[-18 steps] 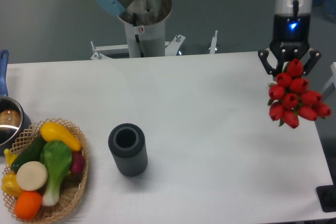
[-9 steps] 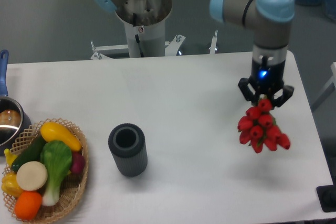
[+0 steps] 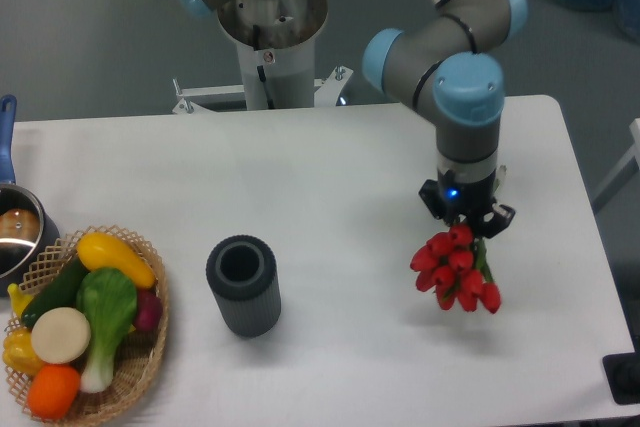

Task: Place the flowers on the table
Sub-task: 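Lower the held tulip bouquet toward the table surface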

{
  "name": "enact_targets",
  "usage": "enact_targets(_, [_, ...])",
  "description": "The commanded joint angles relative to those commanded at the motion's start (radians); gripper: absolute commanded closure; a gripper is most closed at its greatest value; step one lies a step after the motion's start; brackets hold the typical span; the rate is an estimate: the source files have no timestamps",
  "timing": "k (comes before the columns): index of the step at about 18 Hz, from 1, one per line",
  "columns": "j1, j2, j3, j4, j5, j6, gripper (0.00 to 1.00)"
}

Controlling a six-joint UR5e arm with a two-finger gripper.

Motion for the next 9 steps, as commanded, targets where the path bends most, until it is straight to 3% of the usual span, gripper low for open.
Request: enact_targets(9, [-0.020, -0.038, -0.008, 0.000, -0.003, -0.008, 0.65])
